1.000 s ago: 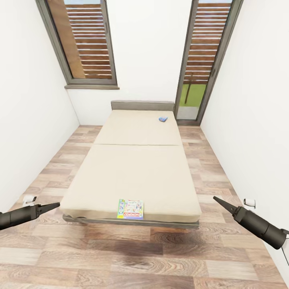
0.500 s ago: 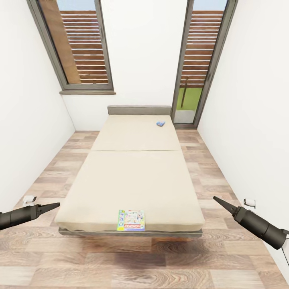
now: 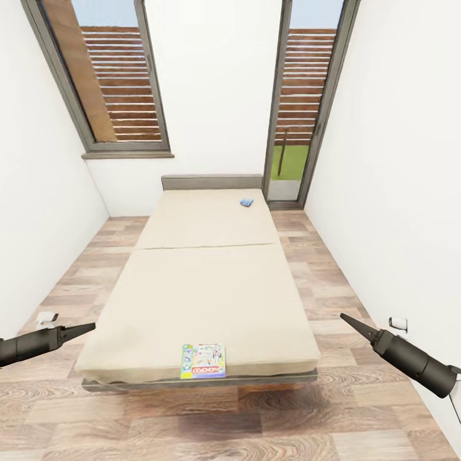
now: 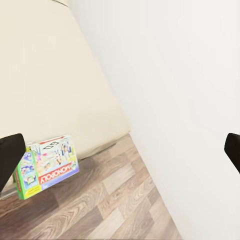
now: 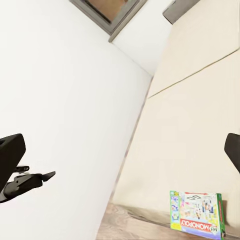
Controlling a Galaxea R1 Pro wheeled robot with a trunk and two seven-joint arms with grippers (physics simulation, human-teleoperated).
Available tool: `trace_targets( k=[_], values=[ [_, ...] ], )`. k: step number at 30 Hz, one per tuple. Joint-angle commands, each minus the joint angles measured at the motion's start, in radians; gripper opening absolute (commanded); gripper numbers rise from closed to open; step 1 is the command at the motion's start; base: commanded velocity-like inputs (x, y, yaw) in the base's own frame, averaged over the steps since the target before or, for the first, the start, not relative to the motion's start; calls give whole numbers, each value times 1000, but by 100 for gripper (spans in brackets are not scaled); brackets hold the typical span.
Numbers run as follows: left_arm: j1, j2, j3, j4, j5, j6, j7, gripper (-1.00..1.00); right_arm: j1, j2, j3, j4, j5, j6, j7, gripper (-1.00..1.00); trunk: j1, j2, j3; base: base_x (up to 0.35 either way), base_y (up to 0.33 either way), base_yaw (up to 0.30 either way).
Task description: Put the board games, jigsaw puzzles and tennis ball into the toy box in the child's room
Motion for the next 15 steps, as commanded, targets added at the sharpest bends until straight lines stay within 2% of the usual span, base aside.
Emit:
trace_targets(
  k=[1, 8, 15],
  values=[
    [-1, 0, -1, 0, 0, 11, -4, 100, -1, 0, -1, 0, -2, 6, 1, 100, 1, -2, 0, 117, 138, -122],
    [-1, 0, -3, 0, 0, 10, -4, 100, -1, 0, -1, 1, -2, 5, 0, 100, 1, -2, 12, 152, 115, -91],
    [-1, 0, -3, 0, 0, 10, -4, 100, -1, 1, 1, 2, 0, 4, 0, 100, 1, -2, 23, 46, 23, -19]
  ],
)
